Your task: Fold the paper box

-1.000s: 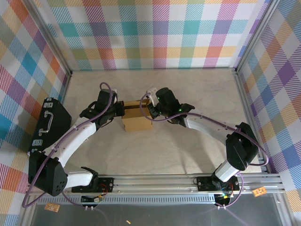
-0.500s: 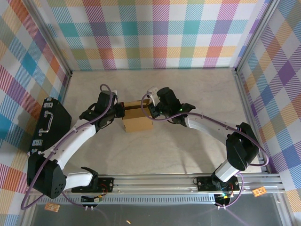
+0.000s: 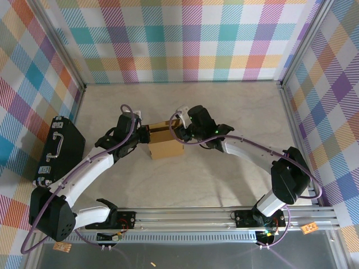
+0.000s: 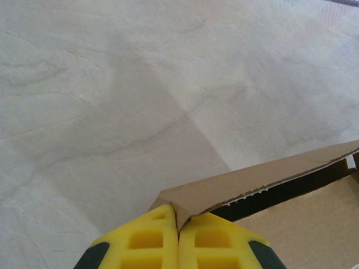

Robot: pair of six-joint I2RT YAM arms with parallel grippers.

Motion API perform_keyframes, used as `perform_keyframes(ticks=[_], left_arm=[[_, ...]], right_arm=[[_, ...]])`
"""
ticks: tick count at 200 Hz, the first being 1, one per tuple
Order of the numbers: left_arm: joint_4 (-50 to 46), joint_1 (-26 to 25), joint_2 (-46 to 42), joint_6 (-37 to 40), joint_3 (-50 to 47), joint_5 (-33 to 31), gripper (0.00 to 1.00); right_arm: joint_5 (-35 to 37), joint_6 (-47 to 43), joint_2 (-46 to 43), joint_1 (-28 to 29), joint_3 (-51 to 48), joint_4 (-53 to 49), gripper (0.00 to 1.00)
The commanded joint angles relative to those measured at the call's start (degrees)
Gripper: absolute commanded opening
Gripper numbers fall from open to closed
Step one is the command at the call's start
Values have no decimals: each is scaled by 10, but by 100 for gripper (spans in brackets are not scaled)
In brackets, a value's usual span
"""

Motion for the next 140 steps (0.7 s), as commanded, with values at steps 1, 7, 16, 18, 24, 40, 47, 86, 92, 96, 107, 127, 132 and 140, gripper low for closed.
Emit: perform_keyframes(ticks=[1, 7, 16, 18, 24, 40, 47, 86, 92, 96, 107, 127, 132, 140], left_arm=[[-19, -18, -1, 7, -14, 55, 0], [-21, -18, -2, 9, -13, 54, 0], [-21, -18, -3, 11, -14, 53, 0], [-21, -18, -3, 11, -14, 52, 0], [-20, -18, -4, 11, -13, 53, 0], [-20, -19, -4, 12, -12, 53, 0], [-20, -19, -3, 13, -12, 53, 0], [-20, -19, -4, 14, -13, 53, 0], [-20, -19, -4, 14, -12, 52, 0], [-20, -20, -4, 15, -13, 52, 0], [-21, -20, -5, 16, -13, 52, 0], [-23, -20, -6, 18, -11, 50, 0], [-23, -20, -7, 19, -12, 50, 0], [-23, -20, -7, 18, -11, 51, 0]], right_arm=[[-36, 11, 2, 4, 28, -58, 29], [-37, 13, 1, 2, 33, -67, 30], [-41, 18, 1, -1, 37, -78, 30], [-42, 19, 1, -2, 39, -81, 30], [-48, 19, 2, -4, 43, -90, 30], [-57, 22, 9, -9, 60, -119, 28], [-59, 23, 12, -10, 67, -134, 28], [-62, 28, 21, -15, 92, -174, 25], [-60, 28, 22, -16, 98, -180, 25], [-60, 29, 23, -17, 101, -182, 25], [-61, 31, 25, -21, 108, -192, 25], [-67, 41, 27, -30, 122, -202, 29], [-69, 43, 28, -32, 126, -206, 29], [-72, 42, 31, -33, 131, -212, 29]])
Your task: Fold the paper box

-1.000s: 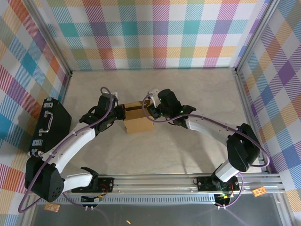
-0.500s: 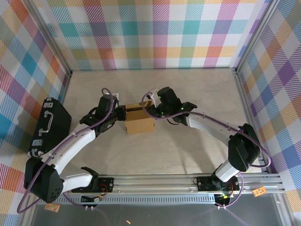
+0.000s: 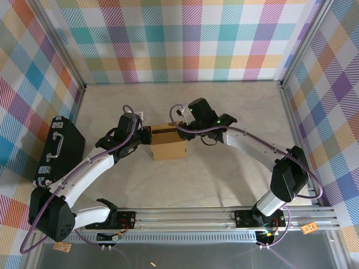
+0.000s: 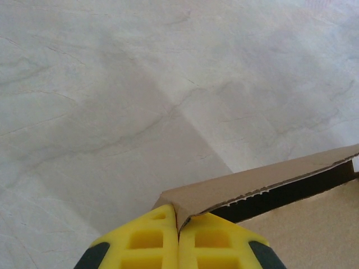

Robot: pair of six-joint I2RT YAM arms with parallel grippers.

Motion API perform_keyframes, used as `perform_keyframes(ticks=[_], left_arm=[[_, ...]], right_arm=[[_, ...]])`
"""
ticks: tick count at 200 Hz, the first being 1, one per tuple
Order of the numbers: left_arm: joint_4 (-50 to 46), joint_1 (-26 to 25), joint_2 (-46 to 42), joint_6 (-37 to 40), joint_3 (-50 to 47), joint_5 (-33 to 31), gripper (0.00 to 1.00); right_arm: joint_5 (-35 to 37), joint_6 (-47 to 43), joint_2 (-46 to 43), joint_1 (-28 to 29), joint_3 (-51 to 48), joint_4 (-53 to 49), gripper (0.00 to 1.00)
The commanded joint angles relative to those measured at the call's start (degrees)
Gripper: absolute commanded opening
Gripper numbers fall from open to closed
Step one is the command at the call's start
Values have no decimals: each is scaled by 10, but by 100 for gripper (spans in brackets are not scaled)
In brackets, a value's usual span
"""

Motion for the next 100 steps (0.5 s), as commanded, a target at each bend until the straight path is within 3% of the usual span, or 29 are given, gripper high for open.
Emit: perform_keyframes(ticks=[1, 78, 100], left_arm=[[-22, -13, -5, 5, -10, 33, 0], [-25, -16, -5, 10, -6, 32, 0], [-29, -19, -6, 13, -2, 29, 0]], right_arm=[[-23, 13, 16, -8, 32, -31, 29], [4, -5, 42, -9, 64, -73, 27], [11, -16, 42, -9, 65, -75, 15]])
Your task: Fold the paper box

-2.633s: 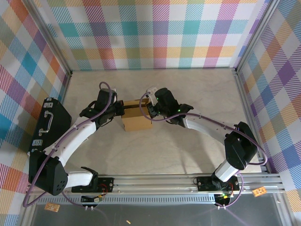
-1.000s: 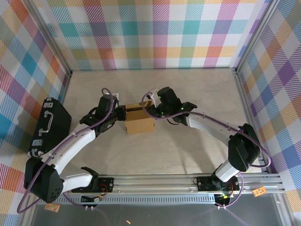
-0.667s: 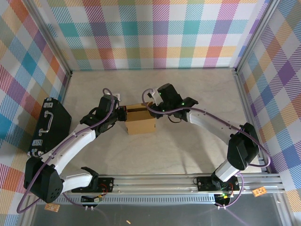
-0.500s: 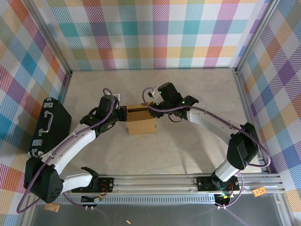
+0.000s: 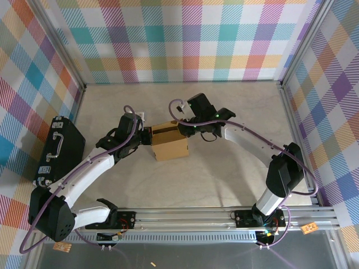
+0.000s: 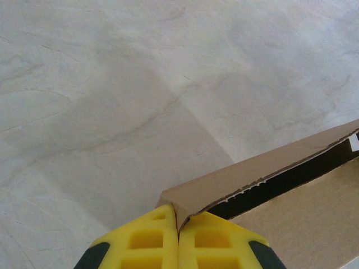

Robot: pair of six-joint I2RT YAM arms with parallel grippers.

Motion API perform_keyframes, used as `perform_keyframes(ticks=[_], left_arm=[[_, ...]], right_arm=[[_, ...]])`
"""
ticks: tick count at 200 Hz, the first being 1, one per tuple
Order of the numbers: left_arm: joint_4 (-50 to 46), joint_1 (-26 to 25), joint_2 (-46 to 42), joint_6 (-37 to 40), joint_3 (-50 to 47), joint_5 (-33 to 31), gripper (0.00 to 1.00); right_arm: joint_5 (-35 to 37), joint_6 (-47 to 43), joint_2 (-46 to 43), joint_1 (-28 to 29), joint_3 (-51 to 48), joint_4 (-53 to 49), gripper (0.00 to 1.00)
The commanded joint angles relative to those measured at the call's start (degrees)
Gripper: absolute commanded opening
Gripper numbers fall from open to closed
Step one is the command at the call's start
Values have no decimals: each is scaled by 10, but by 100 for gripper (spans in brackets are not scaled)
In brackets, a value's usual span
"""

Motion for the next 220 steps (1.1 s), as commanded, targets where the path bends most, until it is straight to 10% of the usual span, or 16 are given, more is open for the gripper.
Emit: perform_keyframes(ticks=[1, 220], left_arm=[[-26, -14, -6, 11, -3, 27, 0], [-25, -48, -9, 9, -14, -2, 0]], right_arm=[[7, -17, 10, 1, 12, -24, 14], [-29, -14, -31, 2, -118, 74, 3]])
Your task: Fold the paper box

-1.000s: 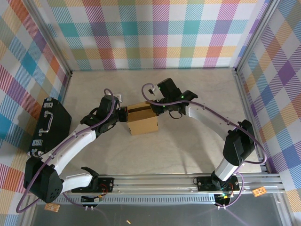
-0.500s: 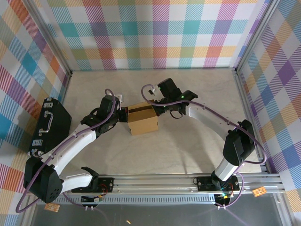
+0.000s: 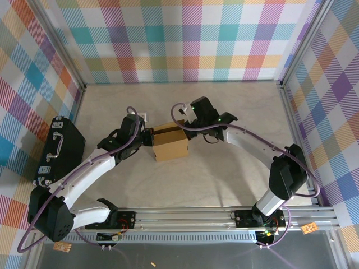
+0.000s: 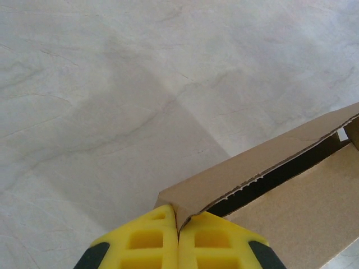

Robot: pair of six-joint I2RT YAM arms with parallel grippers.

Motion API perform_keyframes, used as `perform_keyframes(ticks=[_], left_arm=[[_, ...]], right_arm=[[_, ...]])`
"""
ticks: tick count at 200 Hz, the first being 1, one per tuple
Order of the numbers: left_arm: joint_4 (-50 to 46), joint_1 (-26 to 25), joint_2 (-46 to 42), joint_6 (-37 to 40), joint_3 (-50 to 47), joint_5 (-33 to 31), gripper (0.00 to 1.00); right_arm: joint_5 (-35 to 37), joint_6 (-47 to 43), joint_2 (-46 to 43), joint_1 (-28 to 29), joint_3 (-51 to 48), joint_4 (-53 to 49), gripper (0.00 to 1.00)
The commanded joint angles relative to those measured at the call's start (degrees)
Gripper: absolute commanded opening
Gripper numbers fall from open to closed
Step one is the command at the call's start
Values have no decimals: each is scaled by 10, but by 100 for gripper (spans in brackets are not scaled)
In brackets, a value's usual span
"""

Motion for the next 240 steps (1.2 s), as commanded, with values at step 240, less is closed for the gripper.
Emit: perform_keyframes(ticks=[240], left_arm=[[5, -35, -15, -9, -46, 23, 0]], right_arm=[[-166, -7, -34, 37, -131, 129, 4]])
